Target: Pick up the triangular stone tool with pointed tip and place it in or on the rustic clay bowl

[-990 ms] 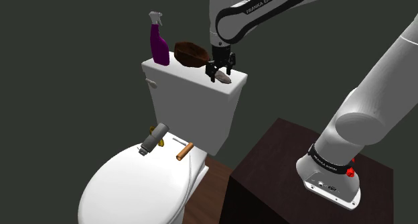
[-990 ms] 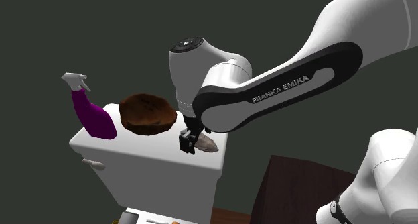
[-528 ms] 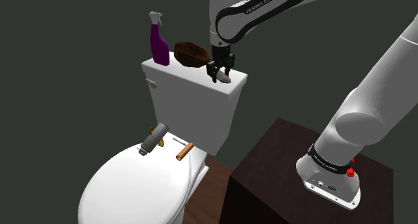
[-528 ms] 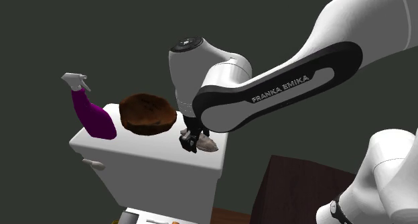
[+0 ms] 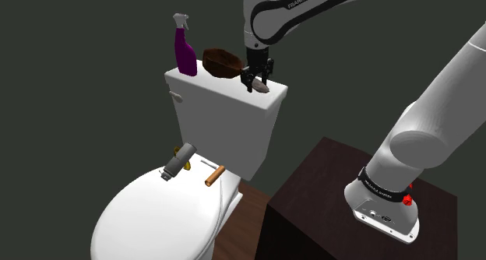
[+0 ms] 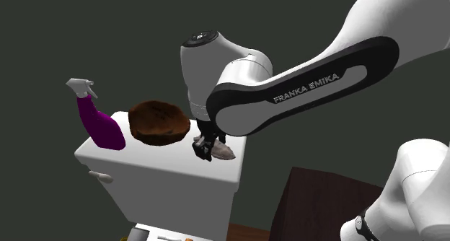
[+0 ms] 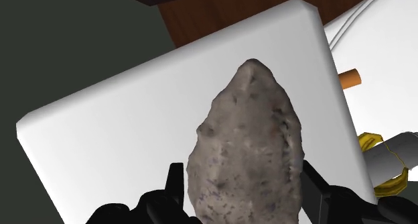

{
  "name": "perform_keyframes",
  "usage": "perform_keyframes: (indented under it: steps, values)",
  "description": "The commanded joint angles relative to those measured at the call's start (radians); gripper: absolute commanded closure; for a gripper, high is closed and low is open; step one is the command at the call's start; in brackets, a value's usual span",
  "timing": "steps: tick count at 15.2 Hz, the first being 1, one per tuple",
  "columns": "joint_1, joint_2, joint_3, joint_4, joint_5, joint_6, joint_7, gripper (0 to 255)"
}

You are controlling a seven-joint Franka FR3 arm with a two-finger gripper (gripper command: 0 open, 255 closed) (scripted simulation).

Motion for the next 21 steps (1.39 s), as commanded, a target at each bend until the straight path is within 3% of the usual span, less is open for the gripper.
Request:
perform_keyframes:
  steps: [1,21]
  values:
    - [0.0,-0.01,-0.001,0.015,0.003,-0.024,-0.005,255]
    - [0.001,-0.066,-0.004,0.226,0.021,-0.29,-0.037,255]
